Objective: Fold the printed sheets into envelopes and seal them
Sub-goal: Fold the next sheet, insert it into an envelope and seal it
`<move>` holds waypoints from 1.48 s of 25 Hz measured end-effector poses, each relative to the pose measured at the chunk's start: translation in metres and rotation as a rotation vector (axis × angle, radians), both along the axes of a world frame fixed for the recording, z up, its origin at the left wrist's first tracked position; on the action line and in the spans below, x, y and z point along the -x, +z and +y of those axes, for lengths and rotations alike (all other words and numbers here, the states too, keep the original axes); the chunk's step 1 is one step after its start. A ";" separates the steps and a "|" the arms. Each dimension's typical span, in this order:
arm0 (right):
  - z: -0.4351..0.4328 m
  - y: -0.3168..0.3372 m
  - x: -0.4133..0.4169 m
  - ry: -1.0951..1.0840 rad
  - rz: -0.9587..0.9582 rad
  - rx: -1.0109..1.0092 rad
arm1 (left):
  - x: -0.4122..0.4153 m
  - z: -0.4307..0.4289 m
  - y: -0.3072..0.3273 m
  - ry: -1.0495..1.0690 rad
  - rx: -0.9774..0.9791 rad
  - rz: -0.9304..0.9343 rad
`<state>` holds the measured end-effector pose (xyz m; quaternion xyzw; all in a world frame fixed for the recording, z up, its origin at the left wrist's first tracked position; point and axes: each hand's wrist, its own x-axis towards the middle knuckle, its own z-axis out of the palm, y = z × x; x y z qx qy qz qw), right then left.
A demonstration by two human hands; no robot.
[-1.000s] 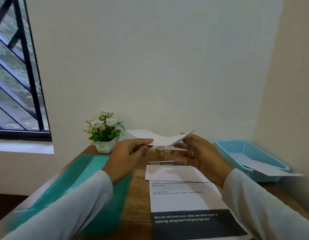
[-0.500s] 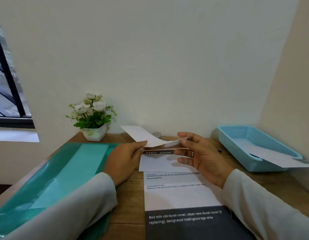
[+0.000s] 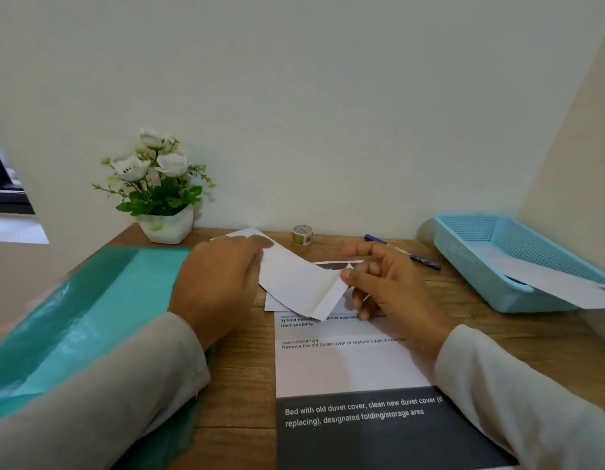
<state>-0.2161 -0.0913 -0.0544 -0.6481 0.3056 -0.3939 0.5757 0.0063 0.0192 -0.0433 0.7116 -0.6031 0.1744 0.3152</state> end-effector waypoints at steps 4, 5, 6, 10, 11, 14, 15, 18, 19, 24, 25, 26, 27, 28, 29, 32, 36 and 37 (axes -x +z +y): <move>0.008 0.003 -0.003 0.032 0.038 -0.020 | 0.031 0.006 -0.001 -0.226 -0.197 0.004; 0.010 0.006 -0.003 0.041 0.040 -0.042 | 0.036 0.007 -0.003 -0.243 -0.240 -0.030; 0.013 0.009 -0.002 0.050 0.039 -0.065 | 0.039 0.007 -0.003 -0.240 -0.287 -0.058; 0.018 0.011 -0.002 0.110 0.033 -0.103 | 0.047 0.008 -0.008 -0.189 -0.386 -0.159; 0.018 0.011 -0.002 0.124 0.030 -0.104 | 0.048 0.008 -0.009 -0.185 -0.350 -0.188; 0.014 0.010 0.001 0.120 0.052 -0.060 | 0.048 0.007 -0.009 -0.203 -0.324 -0.196; 0.011 0.009 0.003 0.086 0.085 0.000 | 0.048 0.006 -0.010 -0.209 -0.340 -0.191; -0.006 0.002 0.013 -0.067 0.300 0.379 | 0.047 0.005 -0.011 -0.220 -0.353 -0.181; -0.011 -0.001 0.017 -0.103 0.402 0.505 | 0.046 0.005 -0.013 -0.224 -0.334 -0.172; -0.017 -0.002 0.024 -0.007 0.960 0.721 | 0.043 0.004 -0.015 -0.197 -0.214 -0.136; -0.018 -0.002 0.023 -0.001 1.002 0.719 | 0.043 0.003 -0.016 -0.203 -0.224 -0.116; -0.020 -0.001 0.021 0.001 1.033 0.717 | 0.043 0.003 -0.016 -0.211 -0.232 -0.104; -0.021 0.000 0.021 0.001 1.050 0.724 | 0.043 0.003 -0.017 -0.219 -0.230 -0.096; -0.021 0.002 0.021 0.004 1.057 0.735 | 0.044 0.004 -0.017 -0.221 -0.217 -0.091; -0.020 0.005 0.021 0.005 1.056 0.750 | 0.044 0.004 -0.017 -0.218 -0.206 -0.086; -0.019 0.015 0.023 0.006 1.060 0.761 | 0.043 0.003 -0.020 -0.211 -0.200 -0.087; -0.026 0.024 0.029 0.029 0.965 0.596 | 0.044 0.002 -0.019 -0.199 -0.198 -0.097; -0.029 0.026 0.032 0.065 0.942 0.555 | 0.044 0.003 -0.019 -0.201 -0.193 -0.092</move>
